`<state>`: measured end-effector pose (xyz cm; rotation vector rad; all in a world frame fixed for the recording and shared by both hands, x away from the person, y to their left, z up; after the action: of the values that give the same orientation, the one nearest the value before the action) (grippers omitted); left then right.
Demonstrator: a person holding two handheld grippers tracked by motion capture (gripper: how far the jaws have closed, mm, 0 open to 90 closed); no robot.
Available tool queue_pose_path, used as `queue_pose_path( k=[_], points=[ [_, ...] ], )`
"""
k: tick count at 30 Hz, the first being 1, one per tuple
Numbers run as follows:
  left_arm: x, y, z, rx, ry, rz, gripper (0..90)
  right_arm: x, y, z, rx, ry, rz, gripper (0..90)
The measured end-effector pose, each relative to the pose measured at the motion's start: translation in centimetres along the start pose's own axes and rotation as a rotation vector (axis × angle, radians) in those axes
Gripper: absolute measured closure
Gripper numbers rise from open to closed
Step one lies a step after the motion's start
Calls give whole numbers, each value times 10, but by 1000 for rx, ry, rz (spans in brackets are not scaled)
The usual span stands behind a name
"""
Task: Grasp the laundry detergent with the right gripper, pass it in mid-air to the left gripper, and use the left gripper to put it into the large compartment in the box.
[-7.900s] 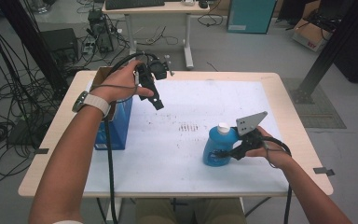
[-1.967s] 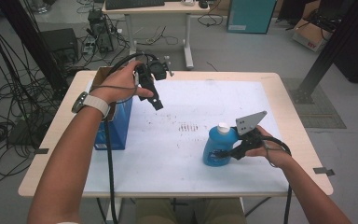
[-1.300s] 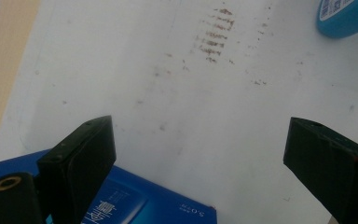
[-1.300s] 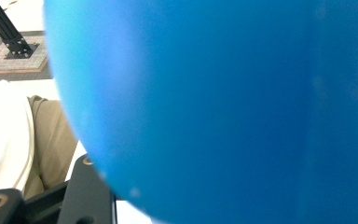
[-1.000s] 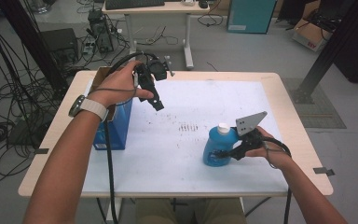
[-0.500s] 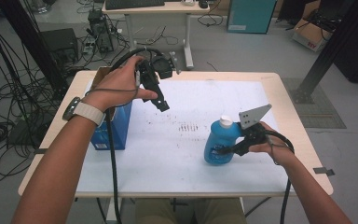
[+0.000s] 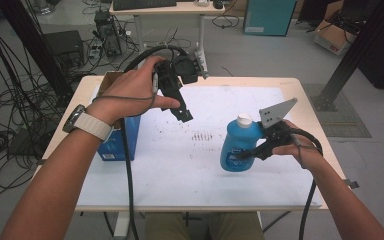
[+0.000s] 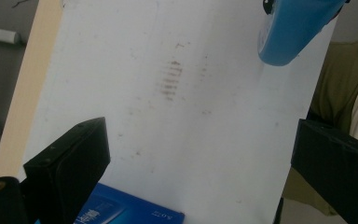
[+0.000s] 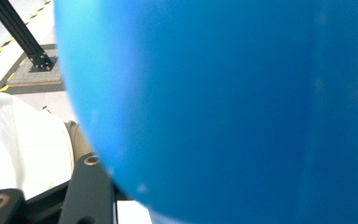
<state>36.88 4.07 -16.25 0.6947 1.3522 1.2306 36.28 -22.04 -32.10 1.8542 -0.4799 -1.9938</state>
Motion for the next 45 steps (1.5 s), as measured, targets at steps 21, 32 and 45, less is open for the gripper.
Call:
queue_pose_path(
  k=[21, 32, 45],
  points=[
    [-15, 4, -27, 91, -83, -16, 49, -29, 0, 7, -12, 43, 17, 430],
    [-20, 1, -34, 117, -139, -21, 48, -35, -8, 6, -19, 60, 28, 430],
    [-25, -8, -37, 145, -150, -23, 48, -34, -19, 5, -20, 77, 46, 430]
  ],
)
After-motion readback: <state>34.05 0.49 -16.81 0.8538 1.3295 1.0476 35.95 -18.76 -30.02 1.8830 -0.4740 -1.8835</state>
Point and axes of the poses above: each handheld gripper's, and its own axes: y roughly backward along the jaws, x roughly out of its underside, z roughly to its left, the point moved 1 cm from there along -y, roughly forward along the jaws, and after that the axes turned 2 degrees about -z, right-handed, at the moved point
